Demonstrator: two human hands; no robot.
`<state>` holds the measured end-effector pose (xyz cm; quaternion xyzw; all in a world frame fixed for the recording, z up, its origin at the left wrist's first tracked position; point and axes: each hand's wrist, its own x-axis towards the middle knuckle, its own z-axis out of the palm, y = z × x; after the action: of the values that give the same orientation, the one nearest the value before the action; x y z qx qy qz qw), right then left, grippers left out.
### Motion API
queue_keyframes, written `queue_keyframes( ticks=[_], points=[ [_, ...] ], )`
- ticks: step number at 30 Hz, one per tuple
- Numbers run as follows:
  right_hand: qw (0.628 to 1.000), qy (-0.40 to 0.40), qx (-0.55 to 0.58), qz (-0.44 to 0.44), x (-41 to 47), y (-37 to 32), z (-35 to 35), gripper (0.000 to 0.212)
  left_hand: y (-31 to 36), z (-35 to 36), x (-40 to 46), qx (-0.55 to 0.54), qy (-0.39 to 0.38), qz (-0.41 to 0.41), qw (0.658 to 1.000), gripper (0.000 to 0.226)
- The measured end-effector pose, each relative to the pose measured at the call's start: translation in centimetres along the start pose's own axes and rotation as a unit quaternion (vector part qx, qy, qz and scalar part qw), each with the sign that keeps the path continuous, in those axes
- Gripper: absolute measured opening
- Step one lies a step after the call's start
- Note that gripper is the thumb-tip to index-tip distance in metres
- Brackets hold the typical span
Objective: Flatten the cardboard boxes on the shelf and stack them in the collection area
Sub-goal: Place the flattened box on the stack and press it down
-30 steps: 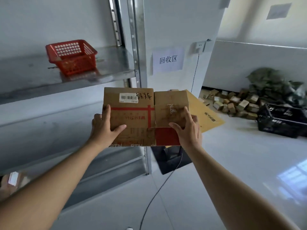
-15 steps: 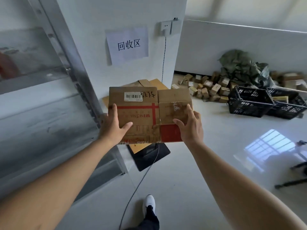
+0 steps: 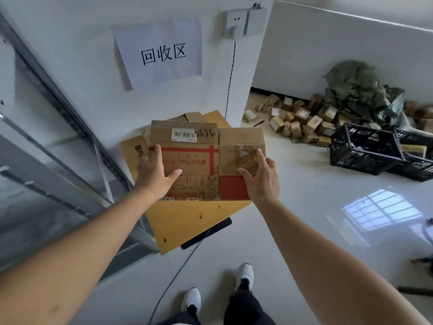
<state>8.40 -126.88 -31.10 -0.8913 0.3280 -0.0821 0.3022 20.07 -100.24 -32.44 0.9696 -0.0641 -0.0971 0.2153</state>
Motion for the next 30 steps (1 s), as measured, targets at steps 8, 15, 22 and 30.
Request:
queue_keyframes(
  ticks=[8,15,22,30],
  points=[
    [0.994,-0.088,-0.009,-0.057,14.5,0.0,3.2,0.086,4.0,3.2,8.5,0.008,0.033,-0.098,0.995,0.105],
    [0.974,-0.189,-0.04,-0.118,24.8,0.2,7.2,0.095,6.4,6.4,13.0,-0.033,0.051,-0.194,0.979,0.104],
    [0.953,-0.24,-0.09,-0.16,28.8,-0.3,14.5,0.079,4.3,10.9,16.7,-0.071,0.064,-0.274,0.957,0.1],
    [0.944,-0.24,-0.136,-0.181,32.3,-2.1,22.5,0.07,-0.7,15.0,22.4,-0.066,0.047,-0.316,0.945,0.092]
  ],
)
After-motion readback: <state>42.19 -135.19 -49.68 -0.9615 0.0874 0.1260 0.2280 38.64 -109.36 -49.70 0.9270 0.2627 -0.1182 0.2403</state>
